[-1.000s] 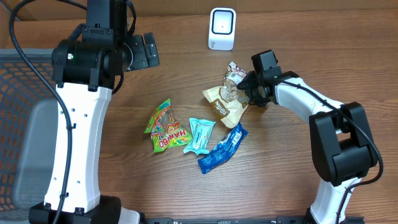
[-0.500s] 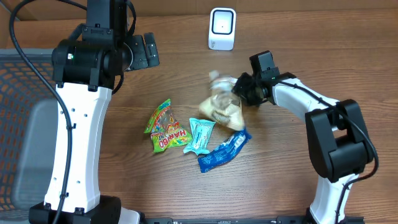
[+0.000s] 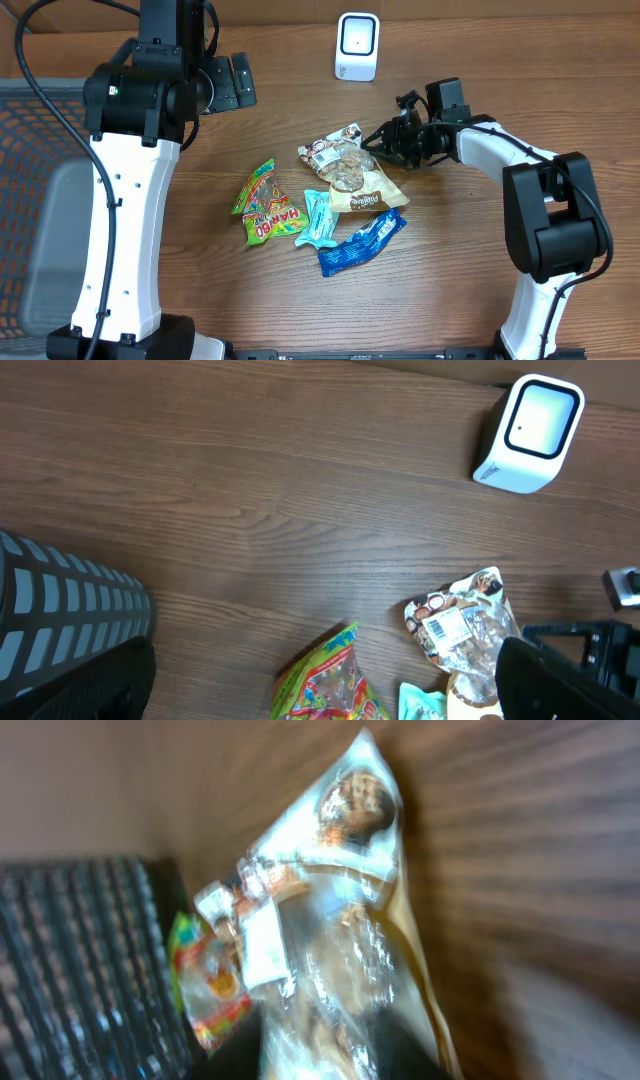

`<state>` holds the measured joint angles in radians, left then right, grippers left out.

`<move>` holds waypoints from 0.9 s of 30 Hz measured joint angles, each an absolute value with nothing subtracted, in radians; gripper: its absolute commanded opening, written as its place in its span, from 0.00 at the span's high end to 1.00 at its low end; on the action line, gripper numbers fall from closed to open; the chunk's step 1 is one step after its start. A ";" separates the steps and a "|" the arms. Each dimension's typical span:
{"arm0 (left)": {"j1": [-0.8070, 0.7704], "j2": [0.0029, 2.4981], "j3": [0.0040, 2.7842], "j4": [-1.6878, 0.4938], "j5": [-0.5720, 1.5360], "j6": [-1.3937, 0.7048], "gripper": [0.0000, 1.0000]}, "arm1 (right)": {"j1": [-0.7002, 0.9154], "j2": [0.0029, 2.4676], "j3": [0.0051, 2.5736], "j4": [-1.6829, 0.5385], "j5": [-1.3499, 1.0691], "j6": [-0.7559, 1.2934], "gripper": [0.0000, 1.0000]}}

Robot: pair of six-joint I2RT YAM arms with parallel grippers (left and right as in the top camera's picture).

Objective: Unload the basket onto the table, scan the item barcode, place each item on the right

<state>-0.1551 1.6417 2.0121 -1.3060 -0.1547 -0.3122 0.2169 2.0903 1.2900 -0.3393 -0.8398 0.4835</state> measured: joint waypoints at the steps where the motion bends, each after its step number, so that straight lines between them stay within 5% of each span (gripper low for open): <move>1: -0.155 1.642 2.012 -1.306 -0.155 -0.312 0.00 | 0.220 2.090 1.293 -0.376 -0.825 0.466 0.36; 4: -0.155 1.642 2.012 -1.306 -0.155 -0.312 0.00 | 0.235 2.090 1.295 -0.477 -0.731 0.440 0.27; 12: -0.155 1.642 2.012 -1.306 -0.154 -0.312 0.00 | 0.374 2.067 1.317 -0.517 -0.589 0.440 0.24; 17: -0.155 1.642 2.012 -1.306 -0.155 -0.312 0.00 | 0.463 2.065 1.322 -0.527 -0.477 0.562 0.70; 21: -0.155 1.642 2.012 -1.306 -0.154 -0.312 0.00 | 0.498 2.065 1.320 -0.528 -0.364 0.674 0.95; 27: -0.155 1.642 2.012 -1.306 -0.155 -0.312 0.00 | 0.507 2.065 1.316 -0.505 -0.296 0.738 0.96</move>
